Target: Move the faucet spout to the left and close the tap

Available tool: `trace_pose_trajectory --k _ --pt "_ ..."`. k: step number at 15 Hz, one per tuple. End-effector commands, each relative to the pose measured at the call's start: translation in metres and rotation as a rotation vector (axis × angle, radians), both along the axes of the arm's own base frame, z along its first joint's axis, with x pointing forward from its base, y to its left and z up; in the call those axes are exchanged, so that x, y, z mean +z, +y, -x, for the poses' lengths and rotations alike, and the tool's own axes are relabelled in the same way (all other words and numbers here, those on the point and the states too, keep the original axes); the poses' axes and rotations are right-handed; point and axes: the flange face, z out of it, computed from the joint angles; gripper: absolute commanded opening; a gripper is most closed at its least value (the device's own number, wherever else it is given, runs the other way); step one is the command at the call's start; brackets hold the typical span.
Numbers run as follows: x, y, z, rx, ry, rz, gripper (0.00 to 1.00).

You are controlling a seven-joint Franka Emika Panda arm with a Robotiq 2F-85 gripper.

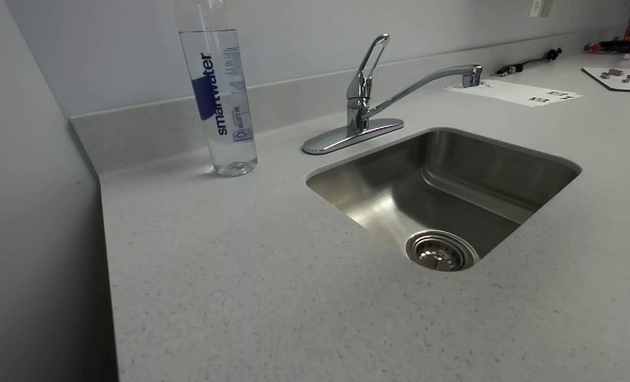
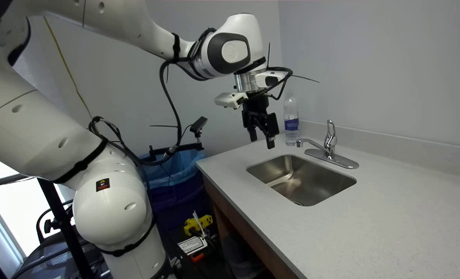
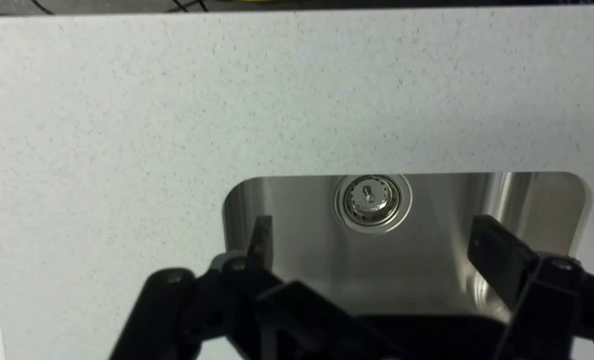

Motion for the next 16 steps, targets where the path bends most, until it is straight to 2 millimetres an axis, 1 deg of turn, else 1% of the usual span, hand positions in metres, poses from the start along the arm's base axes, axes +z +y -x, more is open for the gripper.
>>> trace_pose_trajectory --k 1,3,4,7,8,9,16 --pt "-0.004 0.002 -0.041 -0.019 -0.046 -0.033 1.00" --pt "-0.006 0.002 -0.057 -0.023 -0.064 -0.037 1.00" --pt "-0.006 -0.002 -0.066 -0.029 -0.070 -0.038 1.00" --pt "-0.004 -0.009 -0.083 -0.043 -0.074 -0.042 1.00" --pt "-0.008 -0.004 -0.065 -0.020 -0.066 -0.029 1.00" --pt "-0.009 -0.005 -0.069 -0.023 -0.063 -0.030 1.00" --pt "-0.011 -0.004 -0.068 -0.021 -0.058 -0.029 1.00"
